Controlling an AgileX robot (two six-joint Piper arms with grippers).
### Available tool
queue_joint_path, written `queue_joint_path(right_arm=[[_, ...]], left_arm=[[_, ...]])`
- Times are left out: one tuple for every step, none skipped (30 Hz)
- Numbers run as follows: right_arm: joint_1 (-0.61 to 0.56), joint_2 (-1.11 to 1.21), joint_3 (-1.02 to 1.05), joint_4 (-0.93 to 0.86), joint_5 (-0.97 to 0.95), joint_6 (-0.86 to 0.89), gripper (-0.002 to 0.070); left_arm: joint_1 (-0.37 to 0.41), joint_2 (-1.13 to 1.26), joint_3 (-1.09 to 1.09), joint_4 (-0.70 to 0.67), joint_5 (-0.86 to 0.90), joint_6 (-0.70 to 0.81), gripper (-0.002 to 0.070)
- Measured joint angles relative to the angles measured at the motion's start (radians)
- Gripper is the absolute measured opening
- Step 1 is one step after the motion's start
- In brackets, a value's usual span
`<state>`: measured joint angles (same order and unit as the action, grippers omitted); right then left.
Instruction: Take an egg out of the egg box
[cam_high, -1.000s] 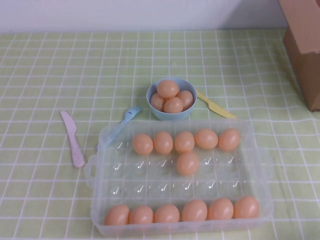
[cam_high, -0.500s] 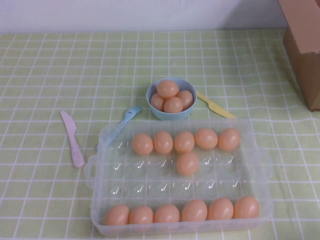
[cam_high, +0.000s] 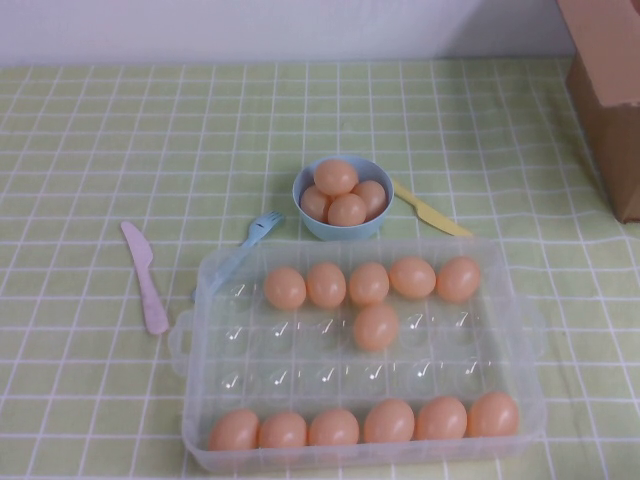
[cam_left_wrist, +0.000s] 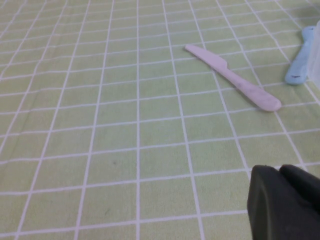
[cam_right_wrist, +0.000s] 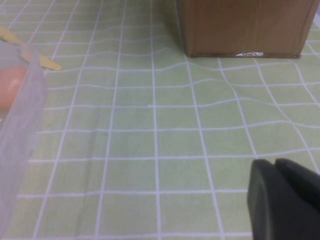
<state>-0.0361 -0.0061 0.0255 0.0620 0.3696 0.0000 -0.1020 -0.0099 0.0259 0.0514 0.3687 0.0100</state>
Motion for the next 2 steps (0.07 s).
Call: queue_joint_path(right_arm=[[0.0, 0.0, 0.0, 0.0, 0.0, 0.0, -0.0017], [0.0, 0.0, 0.0, 0.0, 0.0, 0.0, -0.0017]], left_arm=[[0.0, 0.0, 0.0, 0.0, 0.0, 0.0, -0.0003], [0.0, 0.0, 0.0, 0.0, 0.0, 0.0, -0.0003]])
